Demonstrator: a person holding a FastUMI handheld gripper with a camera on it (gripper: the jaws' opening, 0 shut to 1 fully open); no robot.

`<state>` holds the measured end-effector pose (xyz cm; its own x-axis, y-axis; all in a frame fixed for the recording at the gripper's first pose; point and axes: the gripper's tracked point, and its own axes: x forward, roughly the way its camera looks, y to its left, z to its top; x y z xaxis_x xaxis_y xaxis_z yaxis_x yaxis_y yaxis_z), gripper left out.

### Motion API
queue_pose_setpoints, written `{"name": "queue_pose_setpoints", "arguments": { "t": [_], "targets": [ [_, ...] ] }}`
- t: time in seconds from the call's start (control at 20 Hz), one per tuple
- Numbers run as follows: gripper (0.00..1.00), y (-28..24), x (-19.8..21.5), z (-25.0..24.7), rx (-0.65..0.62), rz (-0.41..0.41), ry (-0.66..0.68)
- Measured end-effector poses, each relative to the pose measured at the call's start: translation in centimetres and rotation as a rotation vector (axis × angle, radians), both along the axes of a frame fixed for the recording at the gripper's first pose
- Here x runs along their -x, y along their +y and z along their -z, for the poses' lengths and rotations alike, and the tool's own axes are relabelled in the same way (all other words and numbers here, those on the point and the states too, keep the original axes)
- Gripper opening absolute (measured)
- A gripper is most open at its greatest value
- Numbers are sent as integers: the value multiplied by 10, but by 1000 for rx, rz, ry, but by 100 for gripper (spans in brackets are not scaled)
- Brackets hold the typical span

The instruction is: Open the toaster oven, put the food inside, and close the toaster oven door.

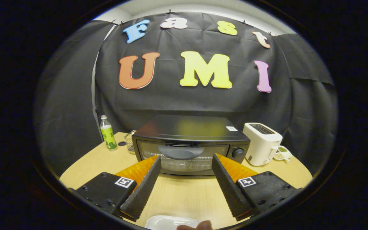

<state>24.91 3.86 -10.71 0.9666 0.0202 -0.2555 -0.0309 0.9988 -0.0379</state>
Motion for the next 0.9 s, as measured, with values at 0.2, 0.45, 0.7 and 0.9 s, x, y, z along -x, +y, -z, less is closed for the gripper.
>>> {"name": "queue_pose_setpoints", "arguments": {
  "t": [0.2, 0.45, 0.7, 0.9],
  "targets": [
    [100, 3, 40, -46, 5, -19, -83],
    [100, -4, 94, -92, 25, 5, -166],
    [100, 0, 143, -100, 19, -17, -166],
    [100, 3, 177, -97, -19, -13, -154]
  ]
}}
